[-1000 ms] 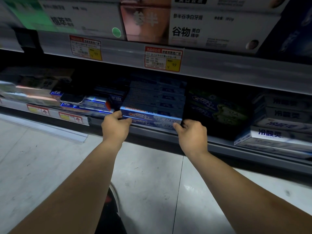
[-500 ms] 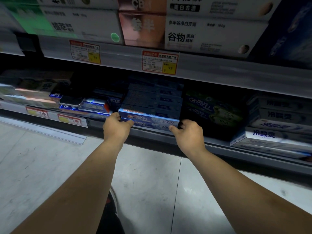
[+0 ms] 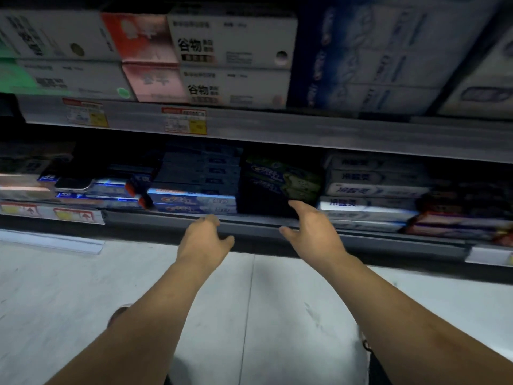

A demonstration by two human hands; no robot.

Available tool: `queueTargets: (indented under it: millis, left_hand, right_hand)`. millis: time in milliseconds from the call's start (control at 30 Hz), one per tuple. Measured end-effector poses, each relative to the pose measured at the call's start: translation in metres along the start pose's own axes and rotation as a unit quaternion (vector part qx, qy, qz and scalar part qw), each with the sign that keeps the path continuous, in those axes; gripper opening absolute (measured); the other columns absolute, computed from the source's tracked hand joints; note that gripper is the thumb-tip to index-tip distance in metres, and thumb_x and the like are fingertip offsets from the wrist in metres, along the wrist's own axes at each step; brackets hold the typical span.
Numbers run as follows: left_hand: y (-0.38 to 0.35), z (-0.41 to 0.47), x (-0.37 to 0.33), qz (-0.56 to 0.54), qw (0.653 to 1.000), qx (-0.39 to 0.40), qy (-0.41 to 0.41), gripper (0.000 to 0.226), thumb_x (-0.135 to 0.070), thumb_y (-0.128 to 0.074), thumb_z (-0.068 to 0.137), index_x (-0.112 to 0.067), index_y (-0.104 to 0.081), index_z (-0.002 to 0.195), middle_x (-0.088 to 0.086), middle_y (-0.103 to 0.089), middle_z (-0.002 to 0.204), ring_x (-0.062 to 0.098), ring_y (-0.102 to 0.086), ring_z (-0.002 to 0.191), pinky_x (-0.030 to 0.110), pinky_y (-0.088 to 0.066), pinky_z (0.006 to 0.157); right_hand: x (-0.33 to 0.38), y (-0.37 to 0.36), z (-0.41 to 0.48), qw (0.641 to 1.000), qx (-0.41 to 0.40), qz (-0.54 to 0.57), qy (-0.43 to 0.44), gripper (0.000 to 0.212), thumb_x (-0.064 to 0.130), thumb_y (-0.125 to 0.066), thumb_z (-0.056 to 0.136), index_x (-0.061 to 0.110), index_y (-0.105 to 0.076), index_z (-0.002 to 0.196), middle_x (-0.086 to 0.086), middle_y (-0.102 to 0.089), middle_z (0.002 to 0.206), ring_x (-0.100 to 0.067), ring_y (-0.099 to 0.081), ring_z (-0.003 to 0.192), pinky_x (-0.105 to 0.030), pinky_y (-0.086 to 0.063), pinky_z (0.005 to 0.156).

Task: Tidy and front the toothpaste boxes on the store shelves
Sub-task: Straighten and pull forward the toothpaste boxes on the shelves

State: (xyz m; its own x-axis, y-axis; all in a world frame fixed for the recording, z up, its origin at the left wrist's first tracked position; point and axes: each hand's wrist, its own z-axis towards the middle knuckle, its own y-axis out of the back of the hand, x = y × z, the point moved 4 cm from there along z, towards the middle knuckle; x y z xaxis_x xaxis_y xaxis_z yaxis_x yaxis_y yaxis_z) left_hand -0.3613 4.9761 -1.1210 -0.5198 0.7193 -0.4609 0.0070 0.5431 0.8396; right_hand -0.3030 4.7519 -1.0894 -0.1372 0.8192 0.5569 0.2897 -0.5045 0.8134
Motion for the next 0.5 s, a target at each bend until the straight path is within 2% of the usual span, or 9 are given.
queueTargets:
  millis: [100, 233, 367, 433, 500]
  left_hand:
    - [-0.024, -0.009, -0.053, -0.049, 0.997, 0.024, -0.059, 0.052, -0.037, -0.075, 0.087, -0.016, -0.057, 0.131, 0.006, -0.060, 0.123, 0.024, -0.061, 0.105, 0.038, -0.055, 0.092]
    - [-0.058, -0.014, -0.114, -0.124, 0.987, 0.042, -0.092, 0.055, -0.031, -0.076, 0.087, -0.010, -0.057, 0.134, 0.009, -0.062, 0.128, 0.021, -0.060, 0.113, 0.025, -0.048, 0.093]
    - [-0.090, -0.020, -0.147, -0.165, 0.982, 0.050, -0.083, 0.067, -0.030, -0.079, 0.085, -0.010, -0.050, 0.142, 0.012, -0.059, 0.135, 0.026, -0.059, 0.120, 0.032, -0.049, 0.098]
    - [-0.102, -0.021, -0.157, -0.166, 0.981, 0.042, -0.092, 0.068, -0.033, -0.082, 0.082, -0.014, -0.052, 0.140, 0.011, -0.059, 0.133, 0.025, -0.059, 0.117, 0.038, -0.052, 0.098]
    - [-0.110, -0.020, -0.166, -0.182, 0.977, 0.022, -0.110, 0.058, -0.034, -0.083, 0.082, -0.019, -0.057, 0.131, 0.007, -0.058, 0.128, 0.021, -0.064, 0.106, 0.038, -0.056, 0.091]
  right_hand:
    - [-0.038, 0.031, -0.022, 0.999, -0.016, 0.000, -0.028, 0.056, 0.033, -0.065, 0.098, 0.025, -0.045, 0.149, 0.001, -0.058, 0.143, -0.024, -0.061, 0.120, -0.042, -0.053, 0.098]
    - [-0.082, 0.057, -0.041, 0.997, -0.050, 0.053, -0.026, 0.035, 0.026, -0.066, 0.096, 0.021, -0.062, 0.131, 0.003, -0.069, 0.125, -0.014, -0.063, 0.115, -0.034, -0.051, 0.099]
    - [-0.119, 0.067, -0.043, 0.983, -0.094, 0.144, -0.070, 0.027, 0.021, -0.069, 0.095, 0.019, -0.068, 0.121, 0.007, -0.071, 0.110, -0.005, -0.066, 0.102, -0.028, -0.055, 0.094]
    - [-0.136, 0.072, -0.045, 0.967, -0.134, 0.192, -0.102, 0.022, 0.017, -0.067, 0.095, 0.019, -0.069, 0.116, 0.008, -0.071, 0.105, -0.002, -0.066, 0.095, -0.016, -0.055, 0.085]
    - [-0.153, 0.081, -0.046, 0.950, -0.182, 0.216, -0.136, 0.021, 0.013, -0.064, 0.095, 0.018, -0.068, 0.115, 0.009, -0.070, 0.101, -0.001, -0.066, 0.090, -0.003, -0.047, 0.071]
